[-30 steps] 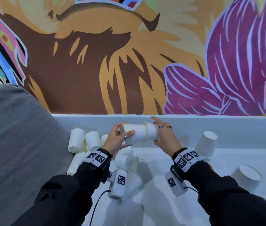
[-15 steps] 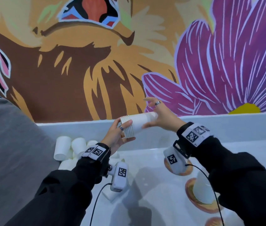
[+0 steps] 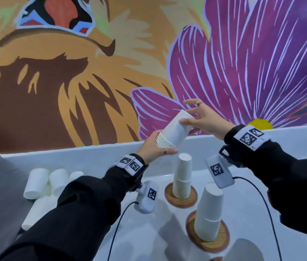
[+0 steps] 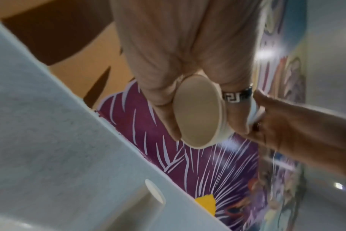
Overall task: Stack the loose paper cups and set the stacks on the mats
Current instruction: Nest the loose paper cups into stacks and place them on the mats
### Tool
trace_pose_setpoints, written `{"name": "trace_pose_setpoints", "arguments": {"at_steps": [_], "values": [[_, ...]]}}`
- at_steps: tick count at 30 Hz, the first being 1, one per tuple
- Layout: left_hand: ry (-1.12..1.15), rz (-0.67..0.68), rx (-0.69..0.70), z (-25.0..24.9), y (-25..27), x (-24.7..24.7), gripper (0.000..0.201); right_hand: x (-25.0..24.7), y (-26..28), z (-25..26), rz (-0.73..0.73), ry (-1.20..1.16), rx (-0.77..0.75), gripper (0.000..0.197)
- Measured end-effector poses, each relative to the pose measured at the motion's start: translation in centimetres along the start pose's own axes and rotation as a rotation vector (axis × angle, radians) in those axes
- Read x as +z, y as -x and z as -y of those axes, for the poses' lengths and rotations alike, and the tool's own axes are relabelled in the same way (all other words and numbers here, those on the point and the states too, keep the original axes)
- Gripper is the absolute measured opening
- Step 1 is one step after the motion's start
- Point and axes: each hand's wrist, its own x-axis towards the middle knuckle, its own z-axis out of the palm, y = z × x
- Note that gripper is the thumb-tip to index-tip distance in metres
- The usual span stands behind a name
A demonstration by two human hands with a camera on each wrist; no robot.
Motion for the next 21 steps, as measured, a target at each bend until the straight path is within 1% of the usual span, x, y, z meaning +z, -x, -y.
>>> {"name": "trace_pose_setpoints", "arguments": {"at_steps": [2,4,5,7,8,10,12,14,17,21], "values": [[-0.105,0.032,0.046,-0.1,-1.3,1.5,0.047,-0.9,-0.1,-0.8,-0.004,0.057,-0.071,0.063],[-0.144,0.040,0.027,0.1,-2.6,3.1,0.047,-1.7,-0.3,-1.9,-0.011,0.170,-0.152,0.060],[-0.160,0.029,0.002,0.4,-3.3,3.7,0.049,-2.0,-0.4,-2.5,-0.010,0.232,-0.189,0.059],[-0.198,-0.006,-0.042,1.7,-4.8,5.0,0.069,-2.5,-0.6,-3.6,0.004,0.293,-0.228,0.056],[-0.215,-0.020,-0.067,2.4,-5.3,5.4,0.079,-2.6,-0.6,-4.1,0.018,0.298,-0.224,0.056],[-0.252,-0.058,-0.105,4.3,-6.6,6.0,0.086,-2.8,-0.9,-5.4,0.048,0.285,-0.203,0.055],[-0.265,-0.089,-0.140,4.9,-7.0,6.8,0.084,-2.9,-1.4,-6.8,0.079,0.286,-0.189,0.055],[-0.287,-0.091,-0.178,5.6,-7.3,7.4,0.084,-2.9,-1.8,-8.1,0.103,0.307,-0.181,0.054],[-0.343,-0.102,-0.219,6.9,-7.9,7.8,0.090,-2.7,-2.3,-9.5,0.122,0.336,-0.158,0.054],[-0.429,-0.048,-0.317,7.7,-8.0,8.2,0.084,-2.3,-2.9,-11.2,0.160,0.387,-0.090,0.055]]}}
